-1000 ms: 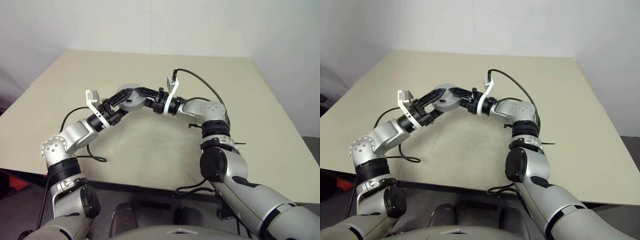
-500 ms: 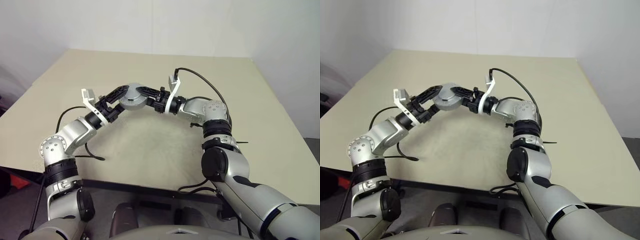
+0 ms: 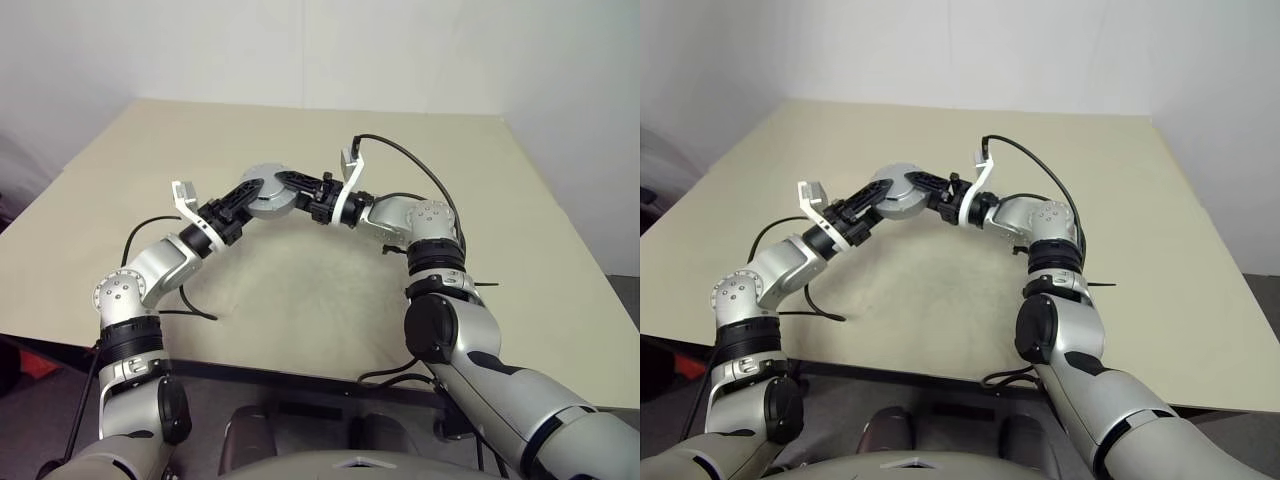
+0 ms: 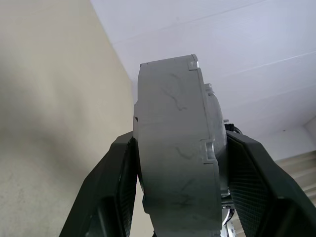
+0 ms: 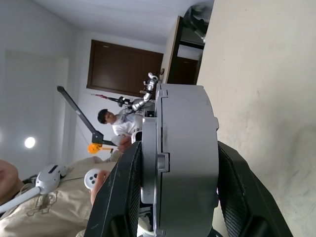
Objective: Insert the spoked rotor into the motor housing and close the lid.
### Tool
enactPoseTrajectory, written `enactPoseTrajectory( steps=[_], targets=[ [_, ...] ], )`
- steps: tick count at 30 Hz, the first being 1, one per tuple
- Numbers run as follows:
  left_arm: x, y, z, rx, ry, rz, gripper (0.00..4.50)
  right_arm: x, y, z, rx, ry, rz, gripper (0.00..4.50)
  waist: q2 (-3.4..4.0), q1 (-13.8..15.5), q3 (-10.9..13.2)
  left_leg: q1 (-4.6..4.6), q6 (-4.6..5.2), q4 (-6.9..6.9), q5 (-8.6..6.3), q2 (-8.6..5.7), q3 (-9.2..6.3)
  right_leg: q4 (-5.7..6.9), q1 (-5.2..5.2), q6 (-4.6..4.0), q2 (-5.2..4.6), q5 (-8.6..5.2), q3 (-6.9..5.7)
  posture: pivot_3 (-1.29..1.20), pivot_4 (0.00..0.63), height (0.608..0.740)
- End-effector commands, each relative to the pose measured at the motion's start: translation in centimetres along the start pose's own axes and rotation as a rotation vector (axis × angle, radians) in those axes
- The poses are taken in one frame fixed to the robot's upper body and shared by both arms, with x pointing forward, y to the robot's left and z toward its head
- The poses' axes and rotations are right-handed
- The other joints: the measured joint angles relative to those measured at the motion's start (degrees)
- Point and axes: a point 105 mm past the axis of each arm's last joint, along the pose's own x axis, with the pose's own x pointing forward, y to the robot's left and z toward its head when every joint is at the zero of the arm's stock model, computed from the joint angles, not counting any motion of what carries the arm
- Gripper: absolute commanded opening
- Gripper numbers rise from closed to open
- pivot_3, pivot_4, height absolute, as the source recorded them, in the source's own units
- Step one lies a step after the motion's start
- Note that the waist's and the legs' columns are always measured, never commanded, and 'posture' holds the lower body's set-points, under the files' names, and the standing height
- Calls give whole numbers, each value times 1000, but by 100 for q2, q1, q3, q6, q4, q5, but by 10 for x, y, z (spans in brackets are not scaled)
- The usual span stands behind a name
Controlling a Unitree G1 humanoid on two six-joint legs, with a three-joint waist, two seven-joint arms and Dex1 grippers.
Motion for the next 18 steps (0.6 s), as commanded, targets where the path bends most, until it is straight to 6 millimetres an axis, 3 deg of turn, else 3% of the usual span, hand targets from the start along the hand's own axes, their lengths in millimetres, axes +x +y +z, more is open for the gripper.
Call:
enactPoseTrajectory(
  steps=[1,8,15,18],
  targets=[
    [5,-14,4,47,6,-30,2230,2,24,8,-45,-21,71,2088,0,2,0,0,0,1,0,0,0,0,0,0,0,0,0,0,0,740],
    [4,-13,5,45,-3,-28,2230,6,16,9,-75,-46,18,2088,0,2,0,1,0,3,0,0,0,3,0,0,0,0,0,0,0,740],
    [4,-11,9,52,-31,-16,2230,10,5,21,-185,-145,-98,4282,-2,2,-2,0,0,6,0,0,0,4,1,2,-1,1,0,0,0,740],
    [3,-9,12,56,-56,-7,2230,9,-3,28,-201,-203,-145,4282,-3,1,-2,0,-1,7,1,0,0,4,0,3,-1,2,0,0,0,740]
  ],
)
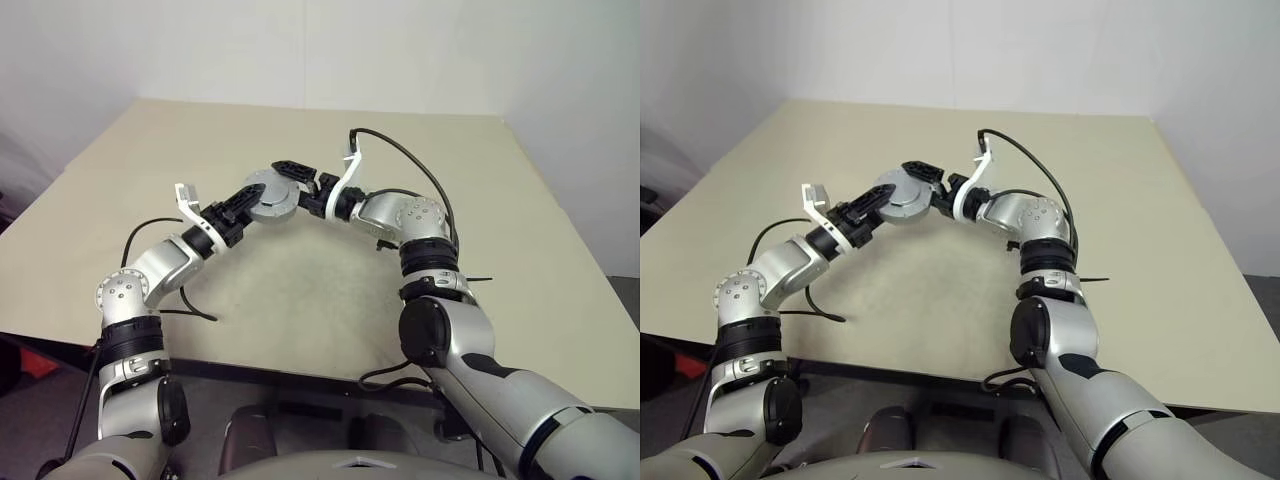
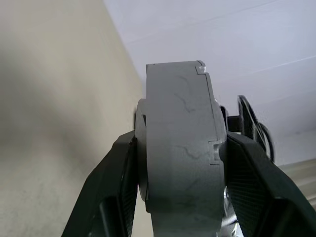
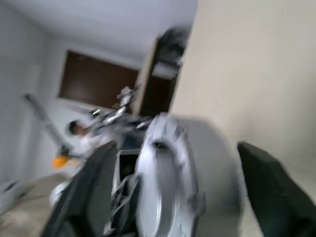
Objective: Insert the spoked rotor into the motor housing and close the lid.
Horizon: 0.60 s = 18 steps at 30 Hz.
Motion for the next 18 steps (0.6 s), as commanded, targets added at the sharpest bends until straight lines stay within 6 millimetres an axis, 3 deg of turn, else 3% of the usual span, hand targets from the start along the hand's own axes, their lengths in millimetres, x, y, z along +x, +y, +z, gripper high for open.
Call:
enactPoseTrajectory(
  steps=[1,7,11,18],
  targets=[
    [0,-17,13,43,-58,-56,2230,1,1,14,-44,-81,-24,4282,0,-2,0,0,0,0,0,0,0,0,0,0,0,0,0,0,0,740],
    [-16,-4,41,91,-246,17,2230,-2,-12,20,-43,-124,-79,4282,0,-39,0,0,0,1,0,0,0,0,0,1,0,1,0,0,0,740],
    [-47,14,67,101,-411,121,2230,-7,-19,25,-36,-133,-95,4282,-1,-67,0,0,0,0,0,1,0,-1,0,2,1,1,1,0,0,740],
    [-91,36,82,102,-570,239,2230,-11,-22,30,-37,-143,-103,4282,-11,-48,-3,-2,1,3,0,1,-1,-1,0,3,1,2,-1,0,0,740]
  ],
)
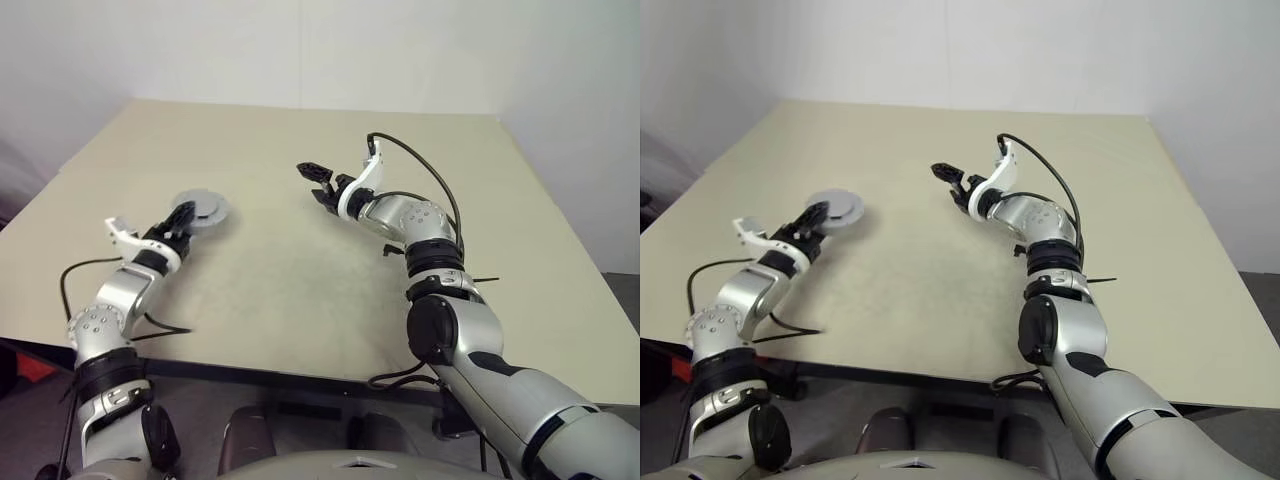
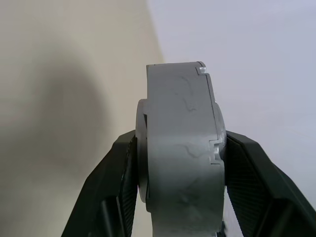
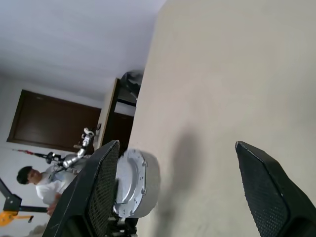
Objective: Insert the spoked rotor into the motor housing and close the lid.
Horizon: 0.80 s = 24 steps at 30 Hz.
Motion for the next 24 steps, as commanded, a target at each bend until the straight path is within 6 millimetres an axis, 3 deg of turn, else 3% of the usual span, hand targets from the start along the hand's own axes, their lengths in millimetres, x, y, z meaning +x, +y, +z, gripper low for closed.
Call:
enactPoseTrajectory(
  steps=[1,7,15,24],
  targets=[
    [-8,-19,27,40,-120,-51,2230,0,10,7,-16,-18,37,4282,-6,15,-1,-1,0,0,0,0,-1,0,0,0,0,0,-1,0,0,740],
    [-8,-9,35,14,-168,17,2230,2,13,5,-8,-18,47,4282,-20,22,-5,3,-1,14,1,0,-1,1,10,7,-2,5,3,0,0,740],
    [-8,25,42,-44,-207,206,2230,3,13,6,5,-25,41,4282,-27,10,-8,4,-2,15,2,0,-1,3,10,9,-1,7,4,0,0,740],
    [-10,33,32,-29,-152,241,2230,3,11,3,5,-20,32,4282,-35,8,-13,17,-6,16,4,1,-1,7,17,8,-1,8,6,0,0,740]
  ],
)
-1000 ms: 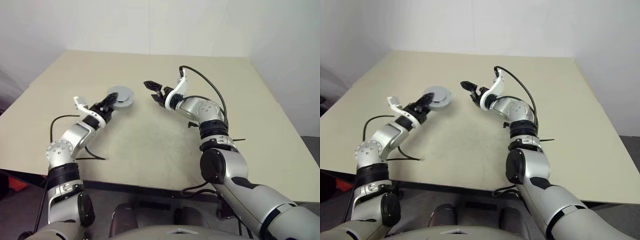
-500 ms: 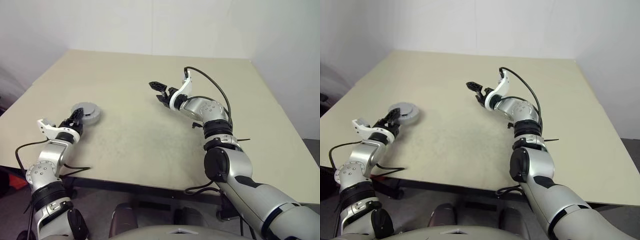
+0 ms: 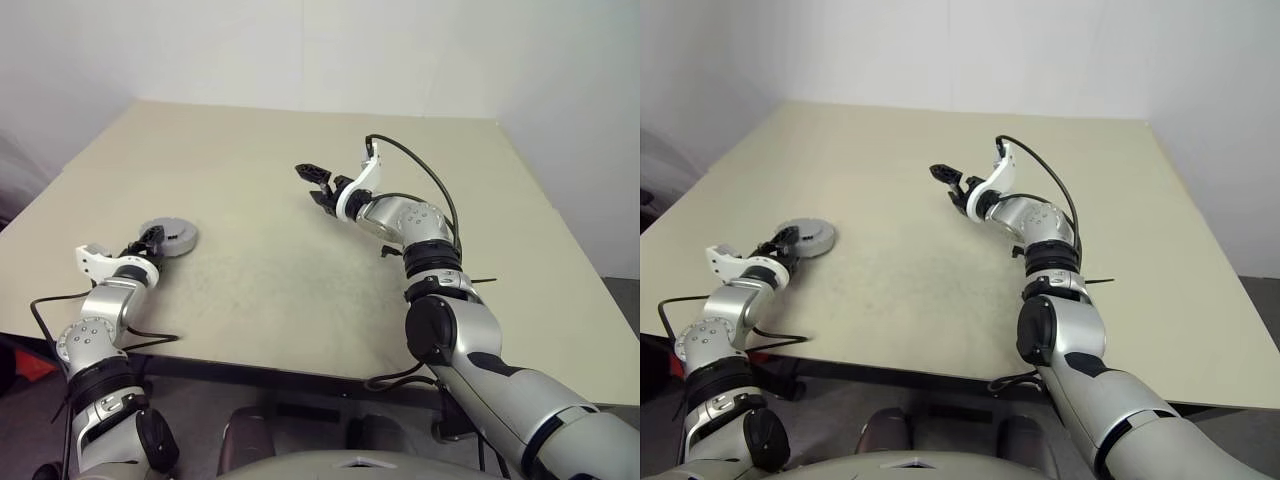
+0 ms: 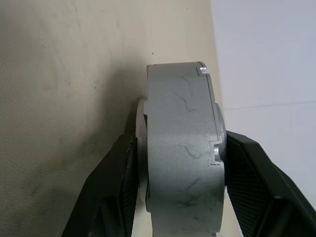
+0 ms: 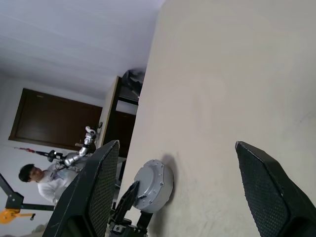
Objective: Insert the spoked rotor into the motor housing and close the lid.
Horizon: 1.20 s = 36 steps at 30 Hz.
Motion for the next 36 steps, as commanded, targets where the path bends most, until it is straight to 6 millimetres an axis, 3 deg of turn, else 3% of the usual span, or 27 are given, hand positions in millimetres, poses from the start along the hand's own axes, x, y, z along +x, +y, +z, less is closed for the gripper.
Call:
enactPoseTrajectory(
  steps=[1,8,9,15,21,23,28,36],
  targets=[
    [-3,-7,2,34,11,-24,2230,1,10,8,-12,-26,26,4282,0,0,0,0,0,0,0,0,0,0,0,0,0,0,0,0,0,740],
    [-20,4,-38,25,186,23,4374,2,6,6,-7,-19,4,4317,-7,0,-6,-1,0,-1,0,-2,0,-3,1,0,-1,0,0,0,0,740],
    [-25,7,-48,25,228,36,4474,2,6,6,-4,-17,0,4317,-7,2,-8,-1,0,-1,-1,-4,1,-4,3,-1,-4,0,0,0,0,740],
    [-47,16,-91,13,436,78,4474,4,4,5,-6,-6,-17,4317,11,28,-21,40,9,-1,-6,-12,1,-9,50,-17,-10,-15,1,0,0,740],
    [-58,-6,-122,108,620,-11,4474,2,0,8,-65,-9,-34,4317,23,129,-34,94,9,1,-7,-18,8,-8,116,35,-17,-47,5,0,0,740],
    [-56,-18,-127,217,645,-61,4474,-1,1,9,-132,-7,-15,4317,23,164,-35,92,6,5,-5,-17,8,-6,116,41,-17,-44,4,0,0,740],
    [-53,-52,-133,520,652,-260,4474,-17,1,4,-483,82,102,4317,16,189,-36,80,2,19,-2,-7,5,-6,117,43,-19,-41,-4,0,0,740],
    [-39,-81,-113,864,482,-460,4474,-59,-22,3,-897,218,259,4317,16,122,-36,79,6,13,-4,-2,6,-8,105,3,-13,-20,-1,0,0,740]
  ],
)
